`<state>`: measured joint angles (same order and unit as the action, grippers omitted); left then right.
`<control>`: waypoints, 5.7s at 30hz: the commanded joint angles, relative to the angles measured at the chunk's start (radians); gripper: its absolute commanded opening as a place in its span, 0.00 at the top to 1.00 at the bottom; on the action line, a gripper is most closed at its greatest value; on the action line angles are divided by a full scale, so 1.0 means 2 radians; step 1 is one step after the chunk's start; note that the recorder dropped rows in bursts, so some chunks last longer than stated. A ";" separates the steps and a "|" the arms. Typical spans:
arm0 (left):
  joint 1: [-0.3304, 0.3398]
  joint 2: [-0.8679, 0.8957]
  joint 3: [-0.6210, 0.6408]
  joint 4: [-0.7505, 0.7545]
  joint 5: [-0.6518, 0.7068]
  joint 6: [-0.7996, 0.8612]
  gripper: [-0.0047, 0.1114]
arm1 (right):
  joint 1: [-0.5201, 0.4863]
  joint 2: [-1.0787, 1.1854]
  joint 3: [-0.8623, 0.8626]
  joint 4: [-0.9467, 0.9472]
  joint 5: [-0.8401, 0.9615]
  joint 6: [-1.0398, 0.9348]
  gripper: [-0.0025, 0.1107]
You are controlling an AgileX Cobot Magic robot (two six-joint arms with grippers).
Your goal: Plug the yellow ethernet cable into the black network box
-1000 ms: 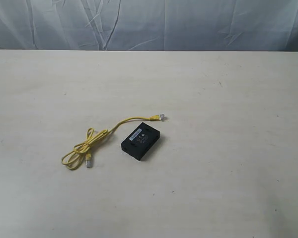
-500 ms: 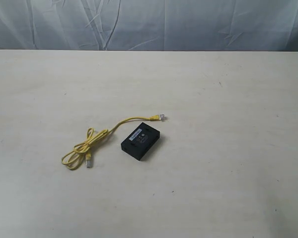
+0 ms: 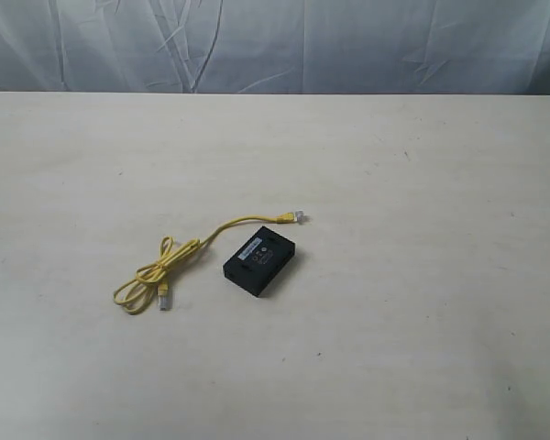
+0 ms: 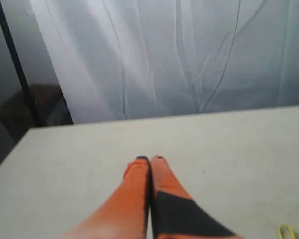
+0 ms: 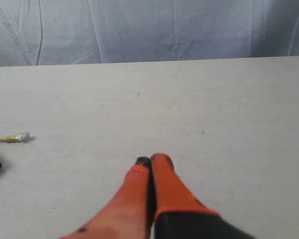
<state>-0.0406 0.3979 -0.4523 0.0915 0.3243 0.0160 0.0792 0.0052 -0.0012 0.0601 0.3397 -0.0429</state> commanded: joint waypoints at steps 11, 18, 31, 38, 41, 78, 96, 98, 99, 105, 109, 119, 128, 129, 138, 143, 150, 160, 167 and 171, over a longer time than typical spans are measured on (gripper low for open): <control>-0.002 0.346 -0.140 -0.254 0.102 0.225 0.96 | 0.001 -0.003 0.001 -0.001 -0.003 -0.001 0.98; -0.014 0.470 -0.199 -0.285 0.096 0.271 0.96 | 0.001 -0.003 0.001 -0.001 -0.003 -0.001 0.98; -0.139 0.662 -0.321 -0.285 0.057 0.377 0.96 | 0.001 -0.003 0.001 -0.001 -0.003 -0.001 0.98; -0.176 0.753 -0.420 -0.284 0.117 0.409 0.96 | 0.001 -0.003 0.001 -0.001 -0.003 -0.001 0.98; -0.183 0.790 -0.467 -0.279 0.158 0.422 0.96 | 0.001 -0.003 0.001 -0.001 -0.003 -0.001 0.98; -0.245 0.901 -0.607 -0.203 0.246 0.552 0.66 | 0.001 -0.003 0.001 -0.001 -0.003 -0.001 0.98; -0.245 0.936 -0.607 -0.185 0.255 0.566 0.66 | 0.001 -0.003 0.001 -0.001 -0.003 -0.001 0.98; -0.245 0.939 -0.607 -0.185 0.255 0.566 0.66 | 0.001 -0.003 0.001 -0.001 -0.003 -0.001 0.98; -0.245 0.941 -0.607 -0.184 0.255 0.566 0.66 | 0.001 -0.003 0.001 -0.001 -0.003 -0.001 0.98; -0.245 0.942 -0.607 -0.171 0.258 0.566 0.83 | 0.001 -0.003 0.001 -0.001 -0.003 -0.001 0.98; -0.245 0.942 -0.607 -0.153 0.268 0.561 0.96 | 0.001 -0.003 0.001 -0.001 -0.003 -0.001 0.98; -0.239 0.841 -0.607 -0.121 0.328 0.488 0.96 | 0.001 -0.003 0.001 -0.001 -0.003 -0.001 0.98; -0.219 0.697 -0.469 -0.170 0.331 0.466 0.96 | 0.001 -0.003 0.001 -0.001 -0.003 -0.001 0.98; -0.219 0.688 -0.454 -0.170 0.331 0.466 0.96 | 0.001 -0.003 0.001 -0.001 -0.003 -0.001 0.98; -0.220 0.658 -0.322 -0.176 0.308 0.464 0.96 | 0.001 -0.003 0.001 -0.001 -0.003 -0.001 0.98; -0.220 0.659 -0.276 -0.195 0.248 0.464 0.96 | 0.001 -0.003 0.001 -0.001 -0.003 -0.001 0.98; -0.220 0.683 -0.274 -0.191 0.231 0.463 0.96 | 0.001 -0.003 0.001 -0.001 -0.003 -0.001 0.98; -0.220 0.750 -0.292 -0.176 0.228 0.463 0.96 | 0.001 -0.003 0.001 -0.001 -0.003 -0.001 0.98; -0.220 0.755 -0.298 -0.190 0.142 0.451 0.96 | 0.001 -0.003 0.001 -0.001 -0.003 -0.001 0.98; -0.220 0.755 -0.298 -0.176 0.109 0.426 0.96 | 0.001 -0.003 0.001 -0.001 -0.003 -0.001 0.98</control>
<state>-0.4808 1.9057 -1.0432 -0.2754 0.5988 0.9109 0.0792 0.0052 -0.0012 0.0601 0.3397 -0.0429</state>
